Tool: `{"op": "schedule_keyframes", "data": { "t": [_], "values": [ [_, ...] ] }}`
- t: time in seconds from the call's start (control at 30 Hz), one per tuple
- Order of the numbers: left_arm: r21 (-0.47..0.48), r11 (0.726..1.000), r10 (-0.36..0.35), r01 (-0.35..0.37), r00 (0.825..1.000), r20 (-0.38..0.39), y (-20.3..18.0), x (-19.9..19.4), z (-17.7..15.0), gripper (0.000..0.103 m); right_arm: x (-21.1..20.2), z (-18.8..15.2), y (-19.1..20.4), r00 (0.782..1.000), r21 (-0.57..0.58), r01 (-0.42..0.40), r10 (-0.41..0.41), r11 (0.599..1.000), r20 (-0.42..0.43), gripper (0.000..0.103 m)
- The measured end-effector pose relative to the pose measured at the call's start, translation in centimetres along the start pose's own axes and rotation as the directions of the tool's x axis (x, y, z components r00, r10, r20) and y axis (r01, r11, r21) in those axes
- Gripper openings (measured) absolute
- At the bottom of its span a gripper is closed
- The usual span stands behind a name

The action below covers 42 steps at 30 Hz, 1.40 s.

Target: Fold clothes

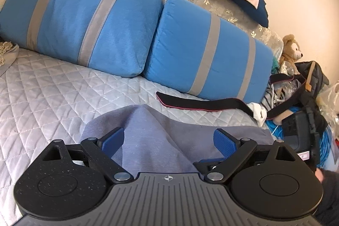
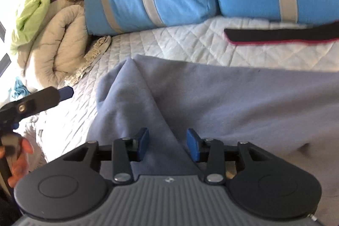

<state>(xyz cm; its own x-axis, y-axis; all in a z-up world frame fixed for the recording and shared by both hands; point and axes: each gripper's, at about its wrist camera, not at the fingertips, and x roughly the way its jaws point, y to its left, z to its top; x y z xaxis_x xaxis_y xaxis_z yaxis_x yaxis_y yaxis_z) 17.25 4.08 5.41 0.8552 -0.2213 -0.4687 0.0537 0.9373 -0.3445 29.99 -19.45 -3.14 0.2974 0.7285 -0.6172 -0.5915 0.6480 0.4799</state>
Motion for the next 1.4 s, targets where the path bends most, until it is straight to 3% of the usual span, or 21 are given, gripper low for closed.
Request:
{"op": "schedule_keyframes", "data": {
  "t": [0.07, 0.3, 0.5, 0.6, 0.67, 0.73, 0.8, 0.87, 0.93, 1.03, 1.07, 1.1, 1.13, 1.2, 1.3, 1.4],
  "values": [
    [-0.006, 1.000, 0.004, -0.004, 1.000, 0.005, 0.4, -0.2, 0.2, 0.093, 0.0, -0.3, 0.4, 0.999, 0.004, -0.036, 0.036, 0.999, 0.005, 0.000],
    [-0.074, 0.997, 0.022, -0.020, 0.999, 0.027, 2.3, -1.1, 0.9, 0.093, -3.6, -2.7, 4.7, 0.993, -0.147, -0.064, 0.077, 0.987, 0.087, 0.000],
    [-0.220, 0.975, -0.044, 0.041, 0.999, -0.010, 4.6, -1.4, 1.2, 0.093, -5.7, -6.0, 8.1, 0.989, -0.250, -0.095, 0.120, 0.964, 0.088, 0.000],
    [-0.336, 0.938, -0.104, 0.086, 0.994, -0.036, 6.0, -1.3, 1.0, 0.093, -6.7, -7.7, 9.9, 0.986, -0.300, -0.109, 0.141, 0.948, 0.088, 0.000],
    [-0.427, 0.897, -0.146, 0.113, 0.988, -0.046, 7.4, -0.8, 0.6, 0.093, -7.2, -8.8, 10.8, 0.985, -0.328, -0.115, 0.151, 0.938, 0.084, 0.000],
    [-0.517, 0.845, -0.187, 0.134, 0.981, -0.052, 8.8, -0.1, 0.1, 0.092, -7.0, -9.5, 11.1, 0.987, -0.341, -0.112, 0.146, 0.933, 0.074, 0.000],
    [-0.612, 0.776, -0.227, 0.152, 0.973, -0.045, 10.4, 0.6, -0.6, 0.092, -7.0, -10.1, 11.3, 0.986, -0.350, -0.119, 0.151, 0.929, 0.065, 0.000],
    [-0.663, 0.731, -0.246, 0.164, 0.969, -0.032, 11.2, 1.0, -1.1, 0.091, -7.1, -10.6, 11.6, 0.986, -0.360, -0.127, 0.156, 0.924, 0.054, 0.000],
    [-0.677, 0.717, -0.244, 0.165, 0.970, -0.022, 11.5, 1.4, -1.2, 0.090, -7.1, -11.1, 12.2, 0.989, -0.395, -0.108, 0.138, 0.912, 0.048, 0.000],
    [-0.674, 0.725, -0.216, 0.144, 0.976, -0.024, 11.5, 1.8, -1.2, 0.090, -7.4, -11.9, 12.9, 0.993, -0.446, -0.059, 0.097, 0.893, 0.065, 0.000],
    [-0.673, 0.727, -0.207, 0.136, 0.978, -0.027, 11.4, 1.9, -1.2, 0.090, -7.7, -11.9, 12.9, 0.992, -0.448, -0.028, 0.079, 0.894, 0.094, 0.005],
    [-0.673, 0.728, -0.205, 0.132, 0.978, -0.029, 11.3, 2.0, -1.2, 0.090, -8.1, -11.7, 12.9, 0.989, -0.439, 0.010, 0.055, 0.898, 0.135, 0.029],
    [-0.674, 0.728, -0.202, 0.129, 0.979, -0.031, 11.2, 2.1, -1.2, 0.090, -8.5, -11.6, 12.9, 0.984, -0.429, 0.047, 0.032, 0.902, 0.175, 0.037],
    [-0.672, 0.728, -0.206, 0.134, 0.978, -0.028, 11.0, 2.2, -1.1, 0.090, -9.1, -10.7, 12.5, 0.966, -0.381, 0.097, 0.005, 0.919, 0.260, 0.063],
    [-0.667, 0.731, -0.216, 0.144, 0.976, -0.025, 10.7, 2.4, -1.0, 0.090, -9.1, -9.5, 12.1, 0.943, -0.347, 0.159, -0.038, 0.924, 0.330, 0.064],
    [-0.674, 0.722, -0.235, 0.156, 0.972, -0.026, 10.6, 2.8, -1.2, 0.090, -7.6, -8.0, 11.4, 0.936, -0.335, 0.218, -0.099, 0.917, 0.339, 0.064]
  ]
}}
